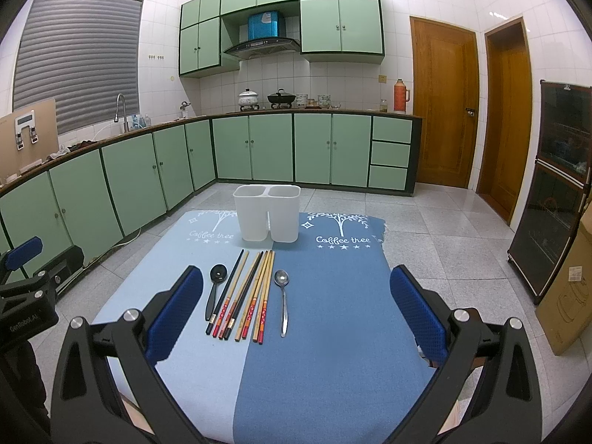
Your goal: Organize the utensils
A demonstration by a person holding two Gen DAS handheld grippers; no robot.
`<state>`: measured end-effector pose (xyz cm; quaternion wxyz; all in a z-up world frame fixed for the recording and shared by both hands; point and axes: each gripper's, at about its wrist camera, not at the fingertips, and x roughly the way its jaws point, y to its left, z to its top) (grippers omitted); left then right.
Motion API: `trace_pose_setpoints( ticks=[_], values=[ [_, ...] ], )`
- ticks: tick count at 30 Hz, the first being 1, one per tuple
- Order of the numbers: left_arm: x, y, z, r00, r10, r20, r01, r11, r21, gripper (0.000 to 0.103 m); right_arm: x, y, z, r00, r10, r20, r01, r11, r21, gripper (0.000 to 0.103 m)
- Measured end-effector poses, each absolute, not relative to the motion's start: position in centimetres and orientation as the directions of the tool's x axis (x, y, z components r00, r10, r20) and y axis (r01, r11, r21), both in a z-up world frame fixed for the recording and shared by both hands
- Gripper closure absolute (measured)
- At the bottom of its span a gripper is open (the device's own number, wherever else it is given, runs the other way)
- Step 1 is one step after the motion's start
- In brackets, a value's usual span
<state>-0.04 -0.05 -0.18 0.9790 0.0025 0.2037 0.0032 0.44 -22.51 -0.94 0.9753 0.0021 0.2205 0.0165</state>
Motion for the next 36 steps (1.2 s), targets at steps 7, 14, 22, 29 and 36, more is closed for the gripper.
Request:
trace_pose_setpoints(
  ticks=[7,14,22,29,36],
  values=[
    [-0.1,0.0,-0.2,0.917,0.006,-0.399,-0.005,1.0,0.005,0.006,0.4,-22.5,-1.0,0.902,0.033,-0.43,-0.031,0.999,0.011,0.005],
    [0.0,0.0,-0.2,0.917,0.006,-0.399,-0.005,1.0,0.006,0.006,0.5,-22.5,-1.0,0.902,0.033,-0.43,-0.031,0.999,0.011,0.005],
    [0.0,0.0,-0.2,0.917,0.006,-0.399,-0.005,1.0,0.005,0.006,0.6,-22.4,-1.2,0.902,0.034,-0.431,-0.032,0.999,0.012,0.005],
    [0.4,0.5,-0.5,0.913,0.011,-0.408,-0.008,1.0,0.01,0.006,1.1,-22.4,-1.4,0.898,0.028,-0.438,-0.032,0.999,-0.002,0.005],
    [3.8,2.9,-1.8,0.886,0.034,-0.463,-0.035,0.999,0.007,0.006,4.8,-22.2,-3.2,0.869,0.021,-0.494,-0.047,0.998,-0.04,0.005]
  ],
)
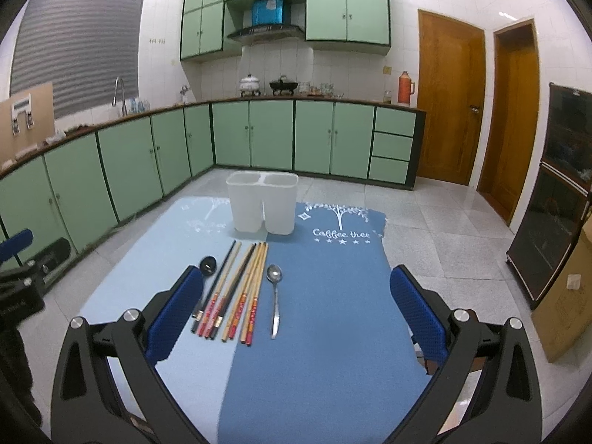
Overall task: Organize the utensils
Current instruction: 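Grasp the black spoon with the left tool while the right tool grasps the metal spoon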
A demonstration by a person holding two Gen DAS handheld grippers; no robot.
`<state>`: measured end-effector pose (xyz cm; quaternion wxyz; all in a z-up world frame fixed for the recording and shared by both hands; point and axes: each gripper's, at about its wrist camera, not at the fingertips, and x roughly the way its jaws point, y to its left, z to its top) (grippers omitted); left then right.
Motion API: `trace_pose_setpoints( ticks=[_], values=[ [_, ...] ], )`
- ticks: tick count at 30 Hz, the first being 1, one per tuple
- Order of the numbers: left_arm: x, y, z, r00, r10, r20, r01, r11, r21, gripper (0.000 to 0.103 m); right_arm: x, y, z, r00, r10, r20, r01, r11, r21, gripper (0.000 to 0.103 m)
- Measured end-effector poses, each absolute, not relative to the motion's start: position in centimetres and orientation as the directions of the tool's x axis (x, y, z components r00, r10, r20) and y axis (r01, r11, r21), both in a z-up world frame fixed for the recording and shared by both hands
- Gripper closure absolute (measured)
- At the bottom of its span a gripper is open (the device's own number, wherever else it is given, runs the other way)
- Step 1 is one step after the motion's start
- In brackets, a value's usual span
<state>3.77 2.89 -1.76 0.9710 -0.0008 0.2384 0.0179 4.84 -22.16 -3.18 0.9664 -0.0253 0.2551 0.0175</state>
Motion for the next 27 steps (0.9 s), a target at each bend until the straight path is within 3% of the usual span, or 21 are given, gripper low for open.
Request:
trace_pose_setpoints(
  ticks=[15,22,27],
  values=[
    [18.1,1.4,-9.2,0.743,0.067,-0.666,-0.018,0.997,0.081,0.006,18.6,-22.8,-9.8,0.703,0.106,-0.703,-0.136,0.991,0.013,0.005],
    [23.4,-0.3,-13.2,0.655,0.036,-0.755,0.021,0.998,0.066,0.007,22.2,-23.2,-12.4,0.629,0.139,-0.765,-0.162,0.986,0.046,0.023],
    [26.0,-0.8,-15.1,0.614,0.021,-0.789,0.019,0.999,0.041,0.008,23.8,-24.1,-13.5,0.616,0.129,-0.777,-0.137,0.989,0.056,0.023]
  ],
)
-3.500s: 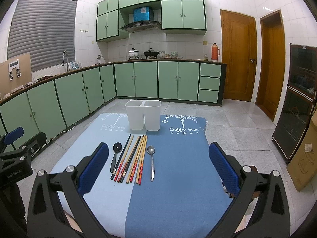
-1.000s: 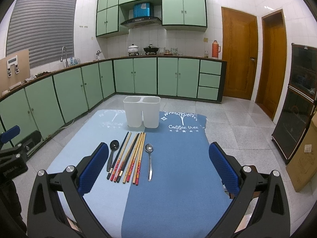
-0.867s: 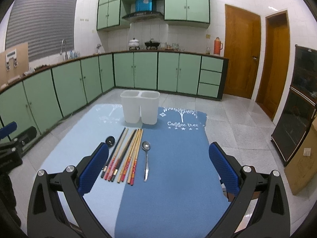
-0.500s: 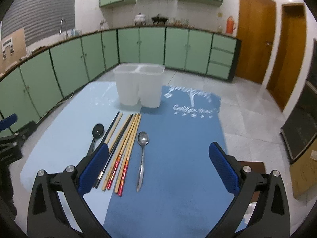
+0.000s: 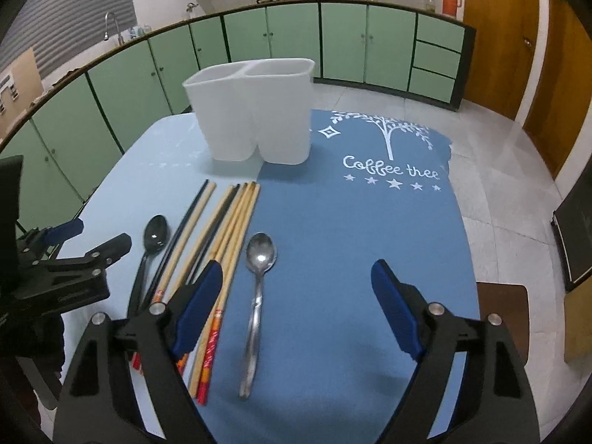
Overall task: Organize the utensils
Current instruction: 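Grasp the black spoon with the left tool while the right tool grasps the metal spoon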
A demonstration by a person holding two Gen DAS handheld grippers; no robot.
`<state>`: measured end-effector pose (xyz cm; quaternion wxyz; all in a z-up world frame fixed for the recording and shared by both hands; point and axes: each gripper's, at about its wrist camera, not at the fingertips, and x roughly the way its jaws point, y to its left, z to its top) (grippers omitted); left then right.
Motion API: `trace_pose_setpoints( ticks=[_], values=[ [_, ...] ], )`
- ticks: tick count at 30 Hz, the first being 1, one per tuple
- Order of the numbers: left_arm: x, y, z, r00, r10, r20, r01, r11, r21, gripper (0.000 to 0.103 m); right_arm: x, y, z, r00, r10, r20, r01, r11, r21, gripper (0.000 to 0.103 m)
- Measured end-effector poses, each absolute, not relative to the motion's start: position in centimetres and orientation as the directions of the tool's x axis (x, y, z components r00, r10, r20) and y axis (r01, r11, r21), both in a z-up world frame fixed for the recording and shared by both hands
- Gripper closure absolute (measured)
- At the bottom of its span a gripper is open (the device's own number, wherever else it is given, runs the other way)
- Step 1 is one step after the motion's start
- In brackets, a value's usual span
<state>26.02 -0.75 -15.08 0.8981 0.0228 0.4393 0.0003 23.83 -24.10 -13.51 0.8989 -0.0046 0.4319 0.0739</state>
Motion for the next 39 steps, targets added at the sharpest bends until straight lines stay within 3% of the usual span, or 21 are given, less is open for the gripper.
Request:
trace_pose_setpoints(
  ticks=[21,29,35,37,39],
  values=[
    [31.1,-0.5,-19.4,0.541,0.015,-0.841,-0.016,1.0,0.007,0.013,27.5,-22.3,-17.4,0.545,0.13,-0.828,-0.175,0.984,0.04,0.023],
    [31.0,-0.3,-19.2,0.542,-0.01,-0.84,0.002,1.0,-0.011,0.015,29.2,-21.0,-18.9,0.496,0.117,-0.86,-0.174,0.984,0.034,0.032],
    [31.6,-0.7,-19.0,0.541,-0.033,-0.84,0.039,0.999,-0.015,0.04,30.1,-20.4,-19.7,0.466,0.111,-0.878,-0.166,0.986,0.036,0.043],
    [31.3,-1.0,-18.7,0.544,-0.041,-0.838,0.051,0.999,-0.016,0.055,30.3,-20.3,-19.8,0.462,0.116,-0.879,-0.169,0.985,0.041,0.049],
    [30.9,-1.1,-18.6,0.547,-0.061,-0.835,0.063,0.997,-0.032,0.068,30.3,-20.4,-19.8,0.459,0.127,-0.879,-0.171,0.984,0.053,0.062]
  ],
)
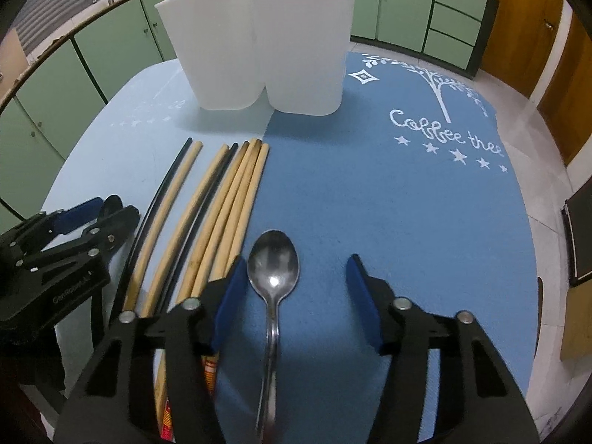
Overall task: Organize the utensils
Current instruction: 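Grasp the black spoon with the left tool while the right tool grasps the metal spoon, then drop the black spoon into the white holder while the right tool drops the metal spoon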
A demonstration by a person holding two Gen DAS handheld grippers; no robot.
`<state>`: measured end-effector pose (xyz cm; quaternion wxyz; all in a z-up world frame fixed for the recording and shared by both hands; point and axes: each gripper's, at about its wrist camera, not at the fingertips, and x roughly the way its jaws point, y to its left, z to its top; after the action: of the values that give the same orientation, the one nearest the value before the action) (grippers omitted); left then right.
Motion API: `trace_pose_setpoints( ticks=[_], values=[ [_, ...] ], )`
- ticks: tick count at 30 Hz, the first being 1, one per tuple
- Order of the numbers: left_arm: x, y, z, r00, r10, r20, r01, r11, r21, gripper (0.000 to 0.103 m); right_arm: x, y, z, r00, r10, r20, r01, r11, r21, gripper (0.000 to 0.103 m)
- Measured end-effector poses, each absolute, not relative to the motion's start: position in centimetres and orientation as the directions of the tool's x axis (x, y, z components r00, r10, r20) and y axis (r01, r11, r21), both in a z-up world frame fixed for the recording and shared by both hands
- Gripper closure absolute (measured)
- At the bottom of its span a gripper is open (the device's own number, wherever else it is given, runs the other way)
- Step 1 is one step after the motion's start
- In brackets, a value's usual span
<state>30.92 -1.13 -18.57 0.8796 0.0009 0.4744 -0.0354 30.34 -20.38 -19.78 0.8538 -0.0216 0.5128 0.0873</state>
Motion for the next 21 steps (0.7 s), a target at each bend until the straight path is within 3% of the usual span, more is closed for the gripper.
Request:
trace_pose_setpoints(
  ticks=[2,12,21],
  values=[
    [30.9,-1.0,-18.5,0.549,-0.085,-0.831,0.071,0.996,-0.056,0.068,30.3,-20.7,-19.7,0.451,0.146,-0.881,-0.173,0.982,0.074,0.075],
    [27.6,-0.7,-16.0,0.689,-0.13,-0.713,0.104,0.991,-0.08,0.069,27.9,-23.1,-16.6,0.542,0.257,-0.8,-0.201,0.964,0.174,0.076],
    [27.0,-1.4,-10.8,0.81,-0.146,-0.568,0.13,0.989,-0.069,0.069,27.8,-25.3,-11.2,0.652,0.393,-0.649,-0.252,0.919,0.303,0.076]
  ],
)
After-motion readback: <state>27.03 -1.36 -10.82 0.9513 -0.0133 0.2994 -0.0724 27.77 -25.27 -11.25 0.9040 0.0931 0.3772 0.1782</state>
